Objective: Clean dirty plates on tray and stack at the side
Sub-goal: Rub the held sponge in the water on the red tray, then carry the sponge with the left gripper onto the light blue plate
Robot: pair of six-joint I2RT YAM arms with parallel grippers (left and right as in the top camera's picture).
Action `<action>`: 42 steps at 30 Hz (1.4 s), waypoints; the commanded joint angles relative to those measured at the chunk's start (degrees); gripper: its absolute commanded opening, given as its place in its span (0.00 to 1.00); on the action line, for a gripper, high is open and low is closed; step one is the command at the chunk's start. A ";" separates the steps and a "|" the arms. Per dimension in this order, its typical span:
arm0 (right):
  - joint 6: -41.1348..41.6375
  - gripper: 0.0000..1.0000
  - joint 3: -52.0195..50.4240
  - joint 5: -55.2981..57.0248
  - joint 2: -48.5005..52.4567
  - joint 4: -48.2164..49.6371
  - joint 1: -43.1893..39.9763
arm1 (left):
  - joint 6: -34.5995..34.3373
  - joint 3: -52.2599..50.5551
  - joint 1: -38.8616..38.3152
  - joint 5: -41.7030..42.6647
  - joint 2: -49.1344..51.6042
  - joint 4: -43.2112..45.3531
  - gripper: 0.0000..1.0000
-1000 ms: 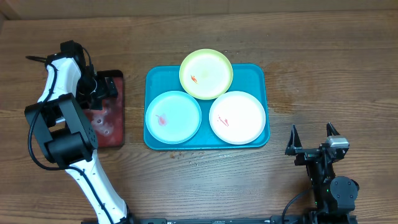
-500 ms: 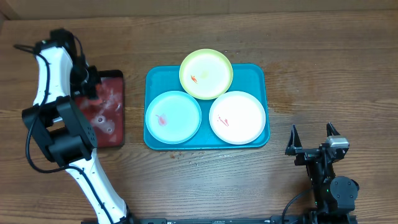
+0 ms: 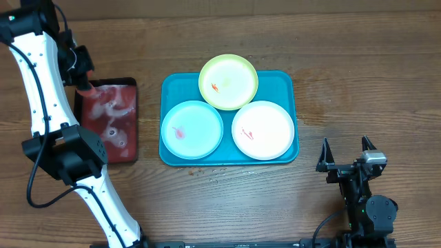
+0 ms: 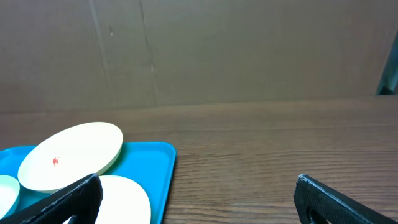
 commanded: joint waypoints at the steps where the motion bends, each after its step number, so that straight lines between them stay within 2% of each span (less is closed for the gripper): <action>1: -0.17 1.00 -0.61 -0.31 -0.42 0.44 -0.07 | -2.80 -6.40 0.04 0.81 0.13 1.01 0.04; 5: -0.17 1.00 -0.61 -0.31 -0.42 0.44 -0.07 | -3.72 -19.96 0.07 -0.35 0.13 9.09 0.04; 8: -0.17 1.00 -0.61 -0.31 -0.42 0.44 -0.07 | -3.78 -25.11 0.31 -1.95 0.13 9.90 0.04; 16: -0.17 1.00 -0.61 -0.31 -0.42 0.44 -0.07 | -3.54 -16.50 2.40 -1.92 -4.26 0.52 0.04; 23: -0.17 1.00 -0.61 -0.31 -0.42 0.44 -0.07 | -3.13 -17.40 1.77 -2.43 -11.47 1.05 0.04; 27: -0.17 1.00 -0.61 -0.31 -0.42 0.44 -0.07 | -3.21 -26.62 1.77 -1.66 -11.43 8.66 0.04; 30: -0.17 1.00 -0.61 -0.31 -0.42 0.44 -0.07 | -3.10 -37.16 1.75 4.24 -11.26 15.52 0.04; 33: -0.17 1.00 -0.61 -0.31 -0.42 0.44 -0.07 | -1.46 -43.17 1.70 8.72 -11.23 20.37 0.04; 37: -0.17 1.00 -0.61 -0.31 -0.42 0.44 -0.07 | -1.38 -41.90 1.81 9.09 -11.74 19.45 0.04; 42: -0.17 1.00 -0.61 -0.31 -0.42 0.44 -0.07 | -1.38 -32.24 2.10 9.84 -15.15 14.10 0.04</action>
